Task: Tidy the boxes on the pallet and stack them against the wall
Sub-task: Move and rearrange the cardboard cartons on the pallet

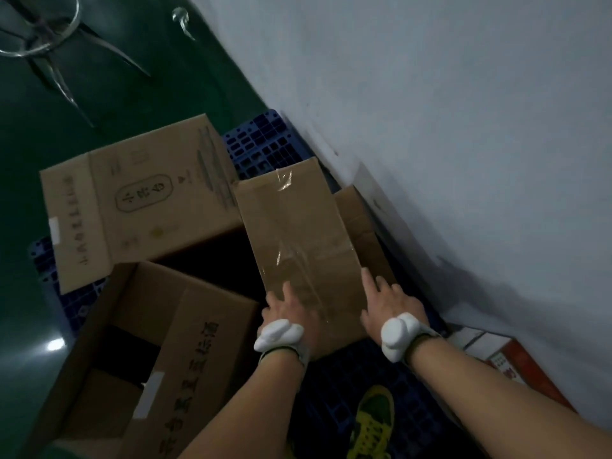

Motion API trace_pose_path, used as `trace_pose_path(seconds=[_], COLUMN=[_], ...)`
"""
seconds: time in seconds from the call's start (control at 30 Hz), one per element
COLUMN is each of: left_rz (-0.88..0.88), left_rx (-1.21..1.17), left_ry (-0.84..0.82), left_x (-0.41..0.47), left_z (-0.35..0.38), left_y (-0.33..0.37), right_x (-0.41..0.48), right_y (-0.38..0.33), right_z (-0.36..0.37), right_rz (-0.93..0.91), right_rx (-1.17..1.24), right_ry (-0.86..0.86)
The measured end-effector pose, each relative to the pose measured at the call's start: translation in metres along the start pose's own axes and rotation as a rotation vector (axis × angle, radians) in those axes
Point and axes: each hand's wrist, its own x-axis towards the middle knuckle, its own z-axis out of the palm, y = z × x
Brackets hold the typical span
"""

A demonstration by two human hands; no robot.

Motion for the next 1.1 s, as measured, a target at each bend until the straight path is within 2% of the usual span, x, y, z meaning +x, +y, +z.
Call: trace_pose_path(seconds=[0.03, 0.17, 0.2, 0.33, 0.4, 0.53, 0.6, 0.73, 0.9, 1.1], left_rz=[-0.066, -0.245, -0.273, -0.384, -0.422, -0.504, -0.523, -0.528, -0.56, -0.624], left_rx=[-0.04, -0.219, -0.256, -0.384, -0.417, -0.523, -0.559, -0.626, -0.739, -0.826], left_ry=[0.014, 0.024, 0.037, 0.057, 0.072, 0.099, 0.116, 0.146, 0.163, 0.249], left_x=[0.014, 0.049, 0.051, 0.049, 0.054, 0.06, 0.061, 0.06, 0.045, 0.029], left_z=[0.002, 0.021, 0.027, 0.031, 0.025, 0.023, 0.024, 0.029, 0.04, 0.069], left_y=[0.001, 0.006, 0.008, 0.008, 0.003, 0.001, -0.001, -0.017, -0.027, -0.069], right_x=[0.012, 0.053, 0.058, 0.047, 0.044, 0.052, 0.047, 0.032, 0.003, -0.037], right_y=[0.001, -0.001, -0.005, -0.023, -0.021, -0.017, -0.024, -0.031, -0.032, -0.06], right_z=[0.001, 0.01, 0.015, 0.035, 0.043, 0.063, 0.064, 0.066, 0.064, 0.083], right_rz=[0.024, 0.25, 0.285, 0.274, 0.253, 0.309, 0.303, 0.227, 0.17, 0.164], right_rx=[0.088, 0.741, 0.83, 0.777, 0.823, 1.092, 1.239, 1.342, 1.309, 1.157], right_ry=[0.0, -0.147, -0.15, -0.077, -0.102, -0.179, -0.152, -0.079, -0.046, -0.023])
